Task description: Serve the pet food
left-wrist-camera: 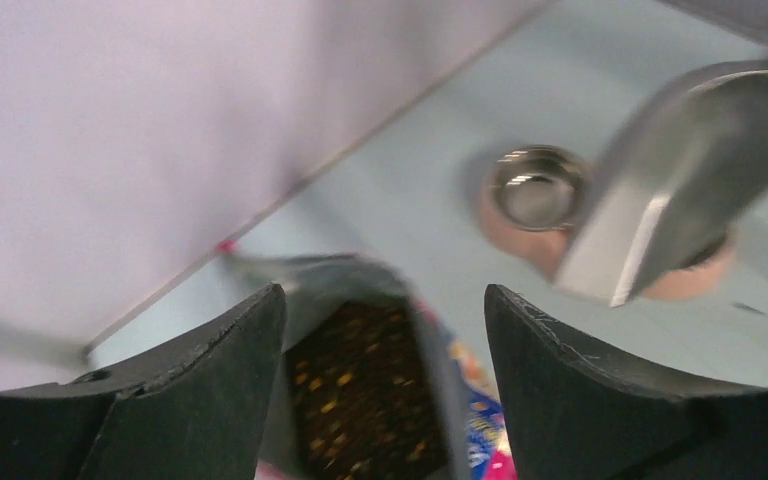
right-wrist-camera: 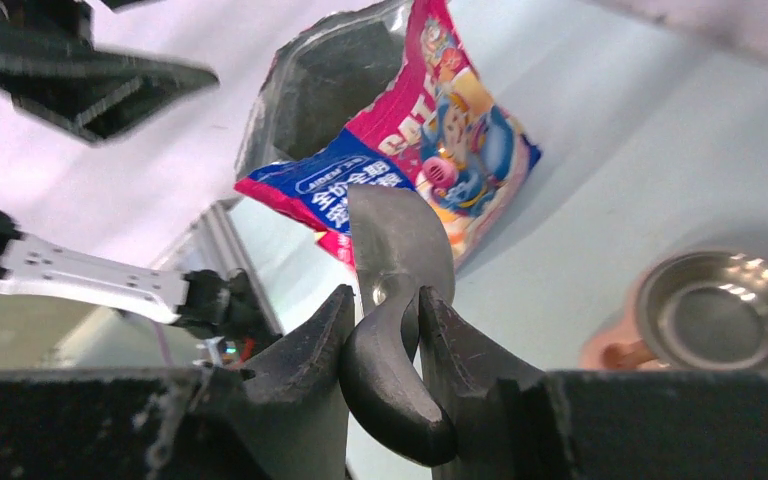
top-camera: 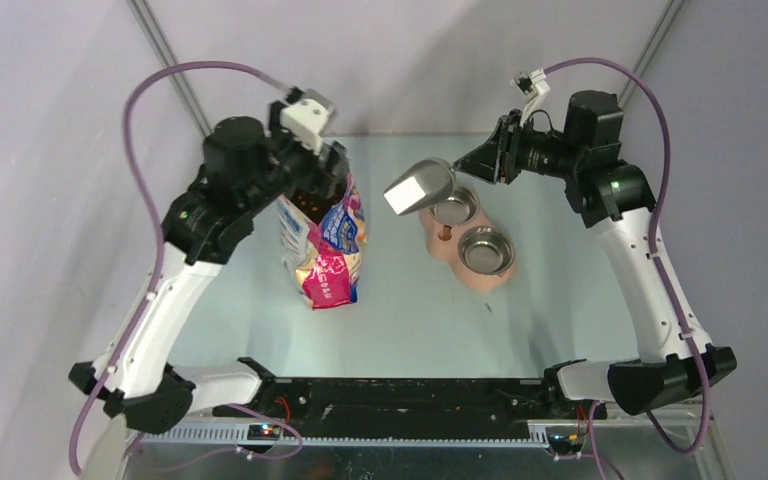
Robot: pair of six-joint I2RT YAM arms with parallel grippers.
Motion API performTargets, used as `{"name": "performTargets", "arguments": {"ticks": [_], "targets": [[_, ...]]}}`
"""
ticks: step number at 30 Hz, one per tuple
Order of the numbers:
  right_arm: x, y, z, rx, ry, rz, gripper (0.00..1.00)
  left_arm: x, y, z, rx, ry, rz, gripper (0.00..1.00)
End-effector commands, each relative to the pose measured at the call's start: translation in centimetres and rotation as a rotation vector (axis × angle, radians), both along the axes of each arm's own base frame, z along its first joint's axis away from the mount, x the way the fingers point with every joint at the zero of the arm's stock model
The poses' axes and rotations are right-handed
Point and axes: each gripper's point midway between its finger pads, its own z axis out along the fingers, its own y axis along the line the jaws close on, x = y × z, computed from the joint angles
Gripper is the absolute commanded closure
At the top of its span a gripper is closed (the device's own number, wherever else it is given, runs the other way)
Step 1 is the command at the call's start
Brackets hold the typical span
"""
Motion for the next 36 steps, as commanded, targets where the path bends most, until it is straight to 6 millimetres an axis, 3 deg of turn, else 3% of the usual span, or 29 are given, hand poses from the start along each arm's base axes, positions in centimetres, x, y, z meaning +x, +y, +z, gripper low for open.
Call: {"name": "performTargets", "arguments": {"ticks": [1, 5, 9, 11, 19, 23, 25, 28, 31, 36], "targets": [[1.1, -0.9, 2.3, -0.148, -0.228, -0.046, 1.0, 2.1, 8.2, -0.3, -0.035, 0.048, 0.388, 0.2], [2.4, -0.7, 4.9, -0.156, -0.302, -0.12, 1.0, 3.2, 12.2, -3.4, -0.07, 0.203, 0.549, 0.22], [4.5, -0.2, 8.3, -0.088, -0.356, -0.255, 1.0, 3.9, 13.1, -6.0, -0.097, 0.309, 0.596, 0.24], [5.1, 1.0, 9.5, -0.066, -0.383, -0.285, 1.0, 4.4, 13.3, -7.2, -0.079, 0.335, 0.613, 0.25], [4.7, 8.8, 11.2, -0.009, -0.442, -0.185, 1.0, 5.5, 15.8, -9.9, -0.002, 0.377, 0.746, 0.32], [4.4, 12.5, 11.4, 0.005, -0.454, -0.139, 1.0, 5.4, 15.7, -10.9, -0.004, 0.418, 0.735, 0.49], [5.2, 14.0, 10.1, -0.013, -0.431, -0.134, 1.0, 5.4, 15.2, -11.7, 0.004, 0.447, 0.707, 0.56], [6.0, 15.0, 8.7, -0.035, -0.396, -0.144, 1.0, 5.6, 14.5, -12.8, 0.018, 0.485, 0.67, 0.77], [6.7, 15.9, 5.2, -0.123, -0.343, -0.141, 1.0, 5.7, 13.1, -13.5, -0.001, 0.523, 0.605, 0.94], [6.8, 16.2, 0.1, -0.238, -0.265, -0.129, 1.0, 5.9, 11.6, -12.9, -0.067, 0.519, 0.539, 1.0]]}}
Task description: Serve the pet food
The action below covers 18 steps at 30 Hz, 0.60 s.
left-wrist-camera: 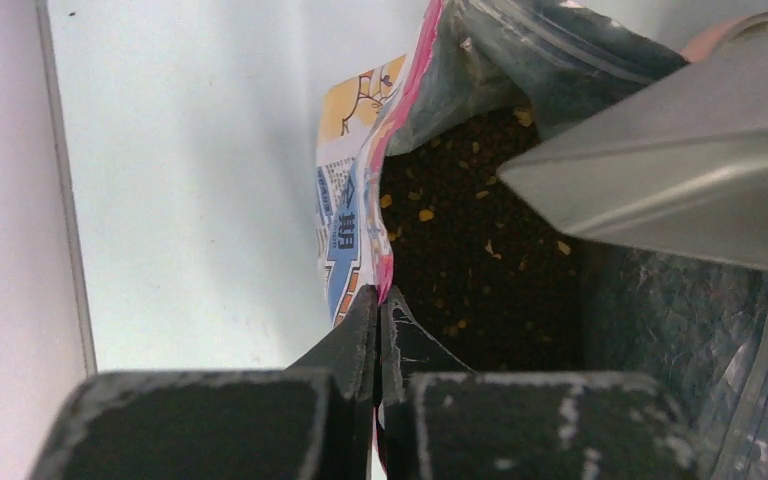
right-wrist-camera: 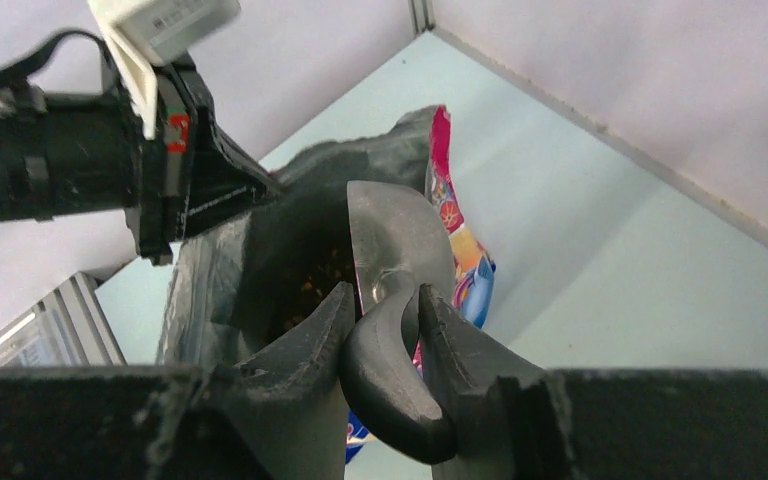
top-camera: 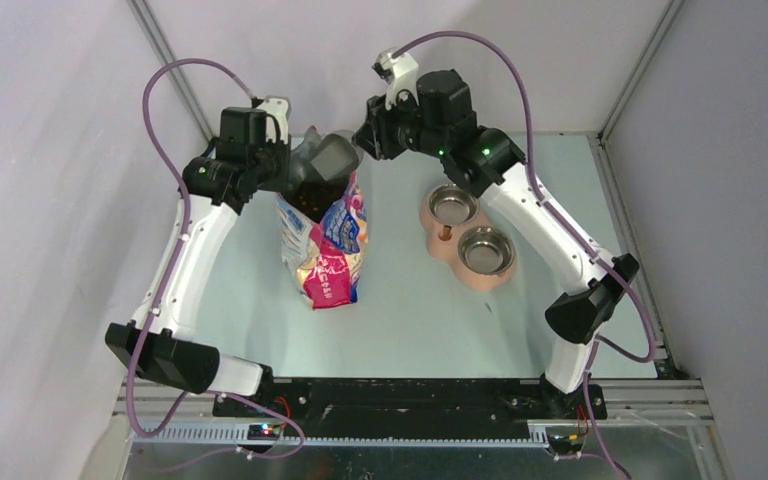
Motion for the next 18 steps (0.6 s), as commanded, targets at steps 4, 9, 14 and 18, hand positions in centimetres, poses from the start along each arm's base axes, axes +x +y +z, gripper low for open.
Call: {"name": "performTargets", "arguments": {"ticks": [4, 9, 14, 18], "targets": [[-0.2, 0.0, -4.2, -0.123, 0.04, -0.021, 1.0, 0.0, -3.7, 0.7, -0.167, -0.015, -0.131, 1.0], [0.7, 0.2, -6.3, -0.21, 0.05, -0.043, 1.0, 0.0, -7.5, 3.1, -0.312, -0.094, -0.253, 1.0], [1.7, 0.6, -9.4, -0.269, 0.074, -0.046, 1.0, 0.4, -10.6, 4.4, -0.367, -0.129, -0.327, 1.0], [3.1, 0.6, -11.3, -0.291, 0.097, -0.078, 1.0, 0.2, -12.5, 4.7, -0.39, -0.127, -0.352, 1.0]]}}
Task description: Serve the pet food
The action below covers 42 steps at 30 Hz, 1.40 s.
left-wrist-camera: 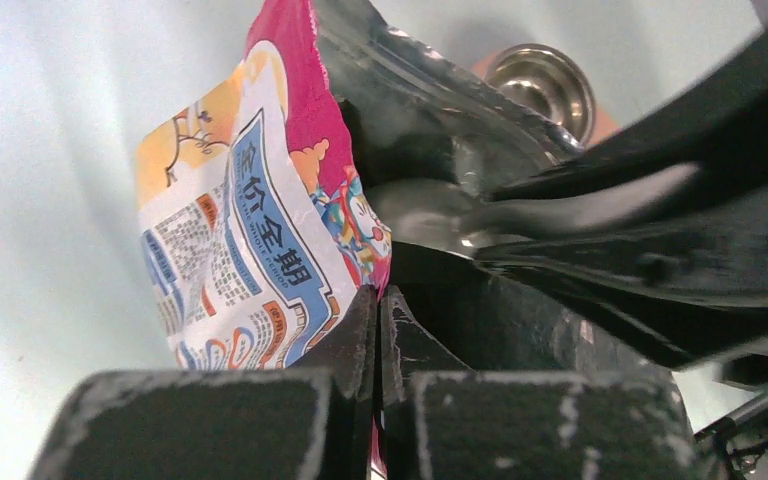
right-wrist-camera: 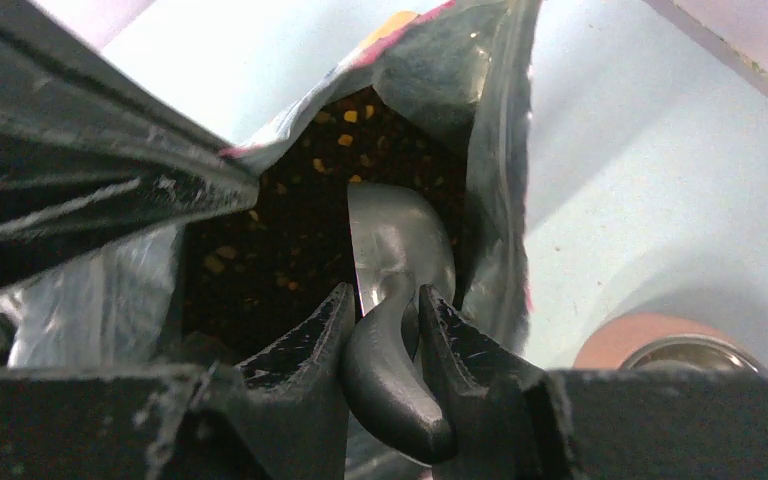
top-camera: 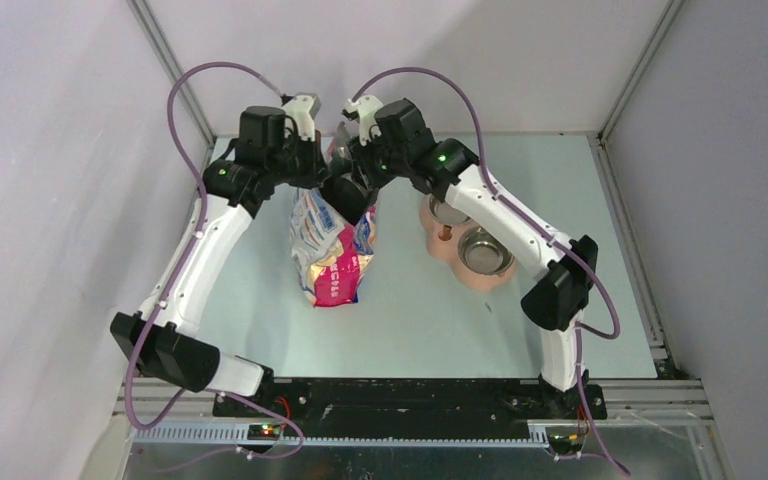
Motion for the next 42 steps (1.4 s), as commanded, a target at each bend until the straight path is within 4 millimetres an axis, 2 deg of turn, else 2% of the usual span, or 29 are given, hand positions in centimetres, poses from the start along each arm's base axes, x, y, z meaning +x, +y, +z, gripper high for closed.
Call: {"name": "performTargets", "arguments": {"ticks": [1, 5, 7, 9, 10, 12, 14, 16, 20, 24, 27, 32, 36, 42], "targets": [[2.7, -1.0, -0.4, -0.028, -0.038, -0.074, 1.0, -0.1, -4.5, 4.1, -0.142, -0.095, -0.107, 1.0], [4.8, -1.9, -1.3, -0.044, -0.041, -0.147, 1.0, -0.5, -5.3, 4.9, -0.156, -0.103, -0.129, 1.0], [5.5, -2.4, -2.5, -0.077, -0.043, -0.177, 1.0, -0.5, -5.4, 4.8, -0.155, -0.098, -0.131, 1.0], [5.4, -2.4, -4.4, -0.114, -0.018, -0.174, 1.0, -0.4, -5.4, 4.6, -0.153, -0.095, -0.131, 1.0], [4.9, -2.1, -5.3, -0.124, 0.003, -0.153, 1.0, -0.3, -5.4, 4.6, -0.149, -0.096, -0.129, 1.0], [3.0, -1.5, -8.0, -0.151, 0.086, -0.09, 1.0, -0.2, -5.3, 4.3, -0.14, -0.093, -0.122, 1.0], [0.8, -0.8, -9.8, -0.15, 0.173, -0.019, 1.0, -0.2, -5.1, 4.1, -0.127, -0.095, -0.119, 1.0], [-1.3, -0.2, -11.1, -0.146, 0.251, 0.037, 1.0, -0.2, -4.9, 3.7, -0.11, -0.092, -0.119, 1.0], [-5.0, 0.8, -12.0, -0.108, 0.392, 0.123, 1.0, -0.2, -4.3, 3.4, -0.072, -0.104, -0.114, 1.0], [-8.6, 2.1, -10.8, -0.002, 0.523, 0.242, 1.0, -0.1, -4.0, 3.2, -0.054, -0.112, -0.112, 1.0], [-10.7, 3.1, -8.2, 0.133, 0.63, 0.337, 1.0, 0.0, -3.8, 3.1, -0.032, -0.12, -0.111, 1.0], [-11.6, 4.2, -3.9, 0.296, 0.718, 0.41, 1.0, 0.2, -3.0, 2.7, 0.019, -0.13, -0.112, 1.0], [-12.2, 4.2, -1.4, 0.356, 0.749, 0.469, 1.0, 0.4, -2.4, 3.0, 0.062, -0.154, -0.111, 1.0], [-11.1, 2.3, 1.7, 0.415, 0.727, 0.449, 1.0, 0.1, -1.0, 2.8, 0.176, -0.186, -0.139, 1.0]]}}
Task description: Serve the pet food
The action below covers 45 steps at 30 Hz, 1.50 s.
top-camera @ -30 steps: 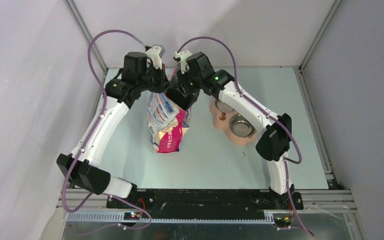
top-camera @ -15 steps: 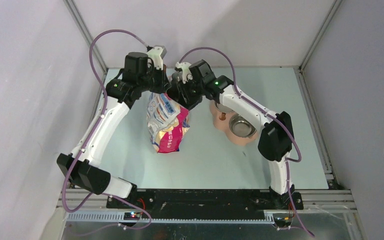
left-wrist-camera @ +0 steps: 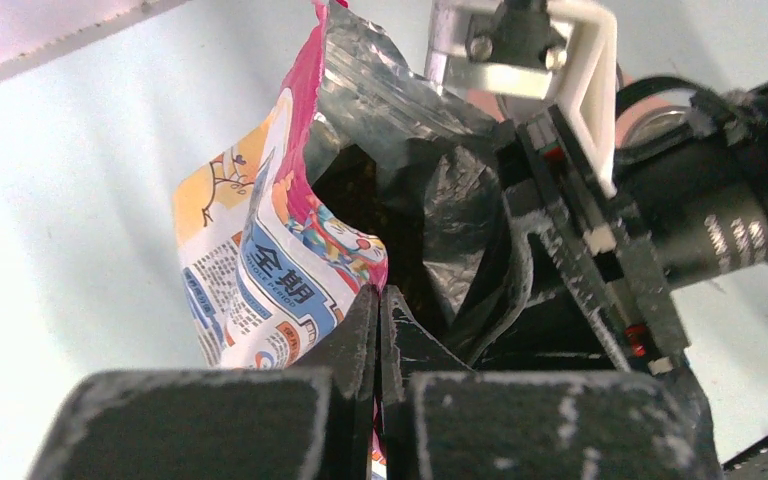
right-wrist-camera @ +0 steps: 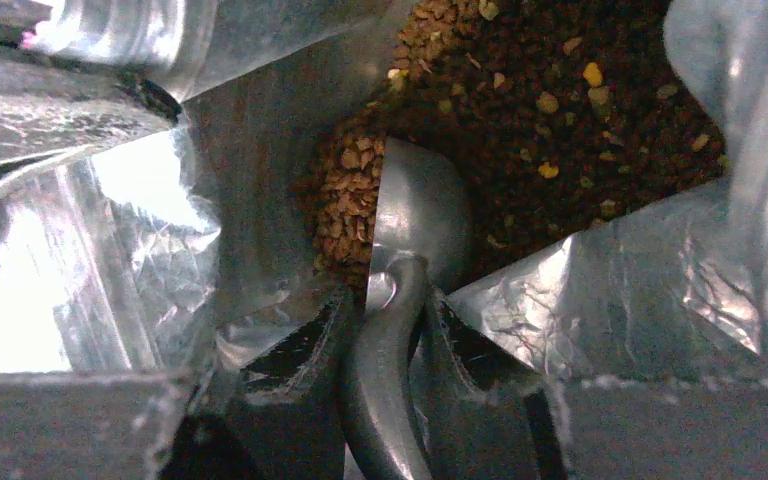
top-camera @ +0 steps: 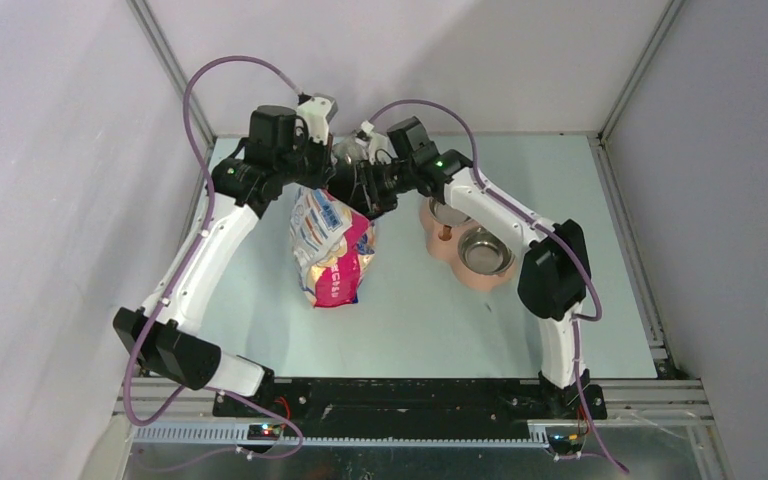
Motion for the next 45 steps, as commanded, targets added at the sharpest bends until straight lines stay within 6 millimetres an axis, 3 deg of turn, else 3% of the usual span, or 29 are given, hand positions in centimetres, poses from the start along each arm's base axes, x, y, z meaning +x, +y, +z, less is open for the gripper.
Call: {"name": "performTargets", "arguments": {"ticks": [1, 7, 14, 17, 29, 36, 45], "targets": [[-5.5, -0.6, 9.3, 0.22, 0.138, 0.17, 1.0, -0.5, 1.0, 2.8, 0.078, -0.117, -0.044, 1.0], [-1.6, -3.6, 10.9, 0.201, 0.132, -0.104, 1.0, -1.2, 1.8, 2.6, 0.141, -0.133, -0.067, 1.0], [-0.2, -4.4, 14.6, 0.269, 0.115, -0.183, 1.0, -2.4, 2.0, 2.3, 0.157, -0.112, -0.096, 1.0], [0.5, -5.2, 15.1, 0.28, 0.109, -0.204, 1.0, -2.8, 2.5, 2.5, 0.18, -0.116, -0.098, 1.0], [4.4, -7.5, 12.6, 0.319, 0.25, -0.277, 1.0, -3.8, 3.7, 4.3, 0.241, -0.144, -0.098, 1.0], [6.8, -8.3, 14.0, 0.238, 0.003, -0.392, 1.0, -3.9, 4.2, 4.2, 0.267, -0.138, -0.095, 1.0], [6.2, -9.2, 13.2, 0.134, -0.135, -0.422, 1.0, -4.1, 4.3, 3.8, 0.278, -0.127, -0.097, 1.0]]}}
